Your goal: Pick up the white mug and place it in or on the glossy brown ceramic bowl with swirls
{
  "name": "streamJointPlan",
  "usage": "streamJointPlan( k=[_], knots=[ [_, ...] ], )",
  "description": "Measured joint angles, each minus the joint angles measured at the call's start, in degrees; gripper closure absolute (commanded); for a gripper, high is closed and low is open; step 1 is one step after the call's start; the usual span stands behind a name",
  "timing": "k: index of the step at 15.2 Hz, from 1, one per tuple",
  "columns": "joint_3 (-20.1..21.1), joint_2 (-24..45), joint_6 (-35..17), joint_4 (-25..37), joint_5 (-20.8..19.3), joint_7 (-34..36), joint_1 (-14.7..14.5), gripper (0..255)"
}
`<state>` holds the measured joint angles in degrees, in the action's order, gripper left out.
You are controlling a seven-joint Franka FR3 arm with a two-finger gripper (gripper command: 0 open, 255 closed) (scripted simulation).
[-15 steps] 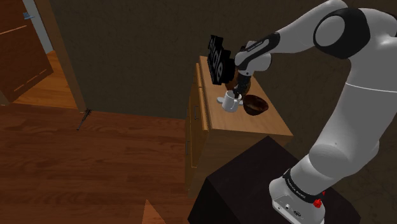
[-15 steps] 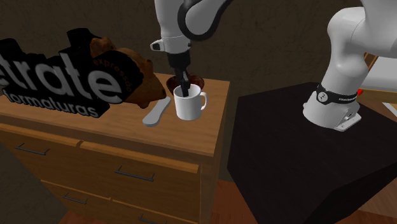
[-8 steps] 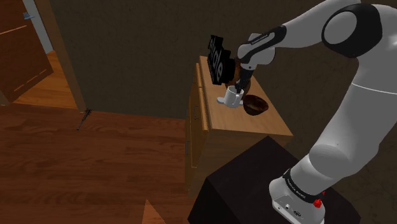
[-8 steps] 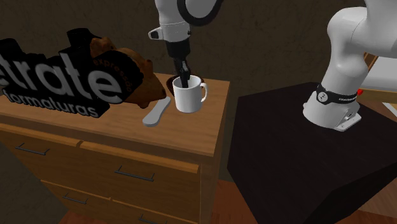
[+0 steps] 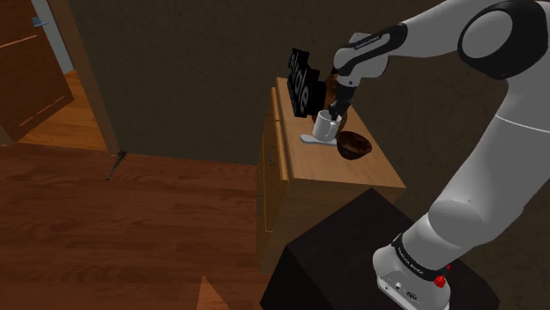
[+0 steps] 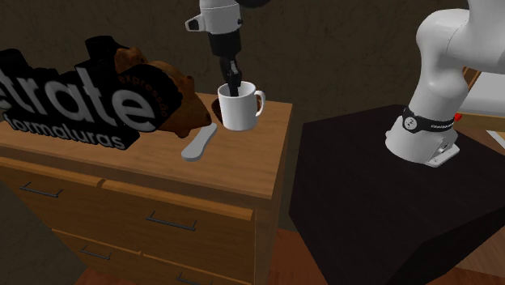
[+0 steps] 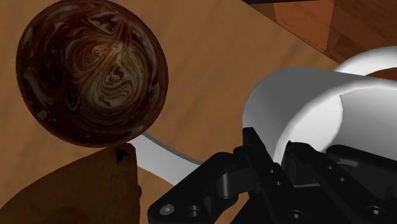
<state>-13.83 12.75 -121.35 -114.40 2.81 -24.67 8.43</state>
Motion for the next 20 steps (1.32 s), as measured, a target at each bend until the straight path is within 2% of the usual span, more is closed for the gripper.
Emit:
streamJointPlan(
  k=[5, 13, 20],
  knots=[
    [-1.0, -0.9, 2.0, 1.2, -0.3, -2.1, 1.4, 255],
    [-4.9, 2.2, 4.4, 6.4, 0.5, -12.6, 8.0, 255],
    [-7.3, 7.5, 7.6, 14.7, 2.3, -21.3, 14.2, 255]
  ],
)
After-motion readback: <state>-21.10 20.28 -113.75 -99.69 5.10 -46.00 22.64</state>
